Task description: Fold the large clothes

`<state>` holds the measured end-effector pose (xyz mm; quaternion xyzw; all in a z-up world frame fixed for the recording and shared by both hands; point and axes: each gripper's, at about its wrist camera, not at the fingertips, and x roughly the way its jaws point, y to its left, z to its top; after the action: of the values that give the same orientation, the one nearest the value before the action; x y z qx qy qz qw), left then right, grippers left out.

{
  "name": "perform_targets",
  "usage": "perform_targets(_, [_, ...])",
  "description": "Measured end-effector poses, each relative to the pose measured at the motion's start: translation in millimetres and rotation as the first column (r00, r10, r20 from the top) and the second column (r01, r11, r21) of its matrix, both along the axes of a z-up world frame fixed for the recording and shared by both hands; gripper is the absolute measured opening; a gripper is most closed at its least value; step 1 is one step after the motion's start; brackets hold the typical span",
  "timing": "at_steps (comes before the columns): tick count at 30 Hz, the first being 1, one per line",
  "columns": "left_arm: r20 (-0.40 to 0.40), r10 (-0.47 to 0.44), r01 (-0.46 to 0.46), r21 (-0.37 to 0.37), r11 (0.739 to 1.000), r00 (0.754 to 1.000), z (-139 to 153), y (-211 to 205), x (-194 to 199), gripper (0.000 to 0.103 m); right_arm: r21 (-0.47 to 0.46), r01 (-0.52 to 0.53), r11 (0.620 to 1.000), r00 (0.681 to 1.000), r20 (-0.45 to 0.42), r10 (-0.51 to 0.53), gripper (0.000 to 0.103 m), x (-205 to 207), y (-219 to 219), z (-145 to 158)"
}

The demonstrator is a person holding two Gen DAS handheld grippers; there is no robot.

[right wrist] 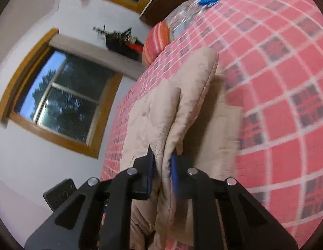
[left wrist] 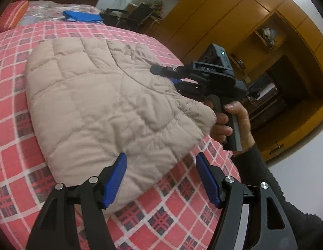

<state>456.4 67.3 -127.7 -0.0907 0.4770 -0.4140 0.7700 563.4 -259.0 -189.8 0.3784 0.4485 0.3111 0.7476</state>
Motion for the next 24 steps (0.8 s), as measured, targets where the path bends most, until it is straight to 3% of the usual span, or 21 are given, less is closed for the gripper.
perform_targets(3, [-0.009, -0.014, 0.014, 0.002, 1.0, 1.0, -5.1, -7.8, 0.0, 0.069, 0.036, -0.01, 0.999, 0.999, -0.034, 0.012, 0.013, 0.4, -6.4, -20.9])
perform_targets(7, [-0.022, -0.006, 0.006, -0.011, 1.0, 1.0, -1.2, 0.3, 5.7, 0.069, 0.053, -0.02, 0.998, 1.0, -0.023, 0.021, 0.013, 5.6, 0.0, -21.3])
perform_targets(10, [-0.009, 0.051, -0.052, -0.042, 0.998, 0.999, 16.8, 19.7, 17.8, 0.069, 0.017, -0.017, 1.0, 0.999, -0.032, 0.017, 0.017, 10.8, 3.2, -24.5])
perform_targets(12, [-0.015, 0.104, -0.105, -0.075, 0.992, 0.994, 28.1, 36.7, 34.4, 0.069, -0.031, -0.017, 0.999, 0.999, -0.029, 0.016, 0.033, 7.9, -1.9, -24.6])
perform_targets(13, [-0.012, 0.132, -0.133, -0.082, 0.988, 0.991, 33.4, 42.6, 43.8, 0.069, -0.053, -0.008, 0.999, 1.0, -0.021, 0.006, 0.034, 5.6, -4.9, -21.5])
perform_targets(16, [-0.031, 0.227, -0.229, -0.108, 0.967, 0.973, 45.4, 63.8, 89.0, 0.069, -0.084, 0.094, 0.992, 0.993, 0.081, -0.087, 0.035, -5.9, -23.7, 11.4])
perform_targets(20, [-0.085, 0.297, -0.302, -0.055, 0.952, 0.951, 33.5, 67.4, 147.3, 0.069, -0.145, 0.015, 0.989, 0.989, 0.15, 0.007, 0.034, 1.5, 6.0, 37.0])
perform_targets(23, [-0.14, 0.336, -0.341, -0.012, 0.94, 0.931, 9.6, 64.8, 177.5, 0.069, -0.195, -0.048, 0.98, 0.992, 0.102, 0.069, 0.035, 19.1, 30.4, 21.0])
perform_targets(24, [-0.16, 0.352, -0.356, 0.002, 0.934, 0.922, -2.2, 65.8, 183.8, 0.069, -0.206, -0.054, 0.977, 0.994, 0.085, 0.073, 0.029, 21.8, 31.0, 14.5])
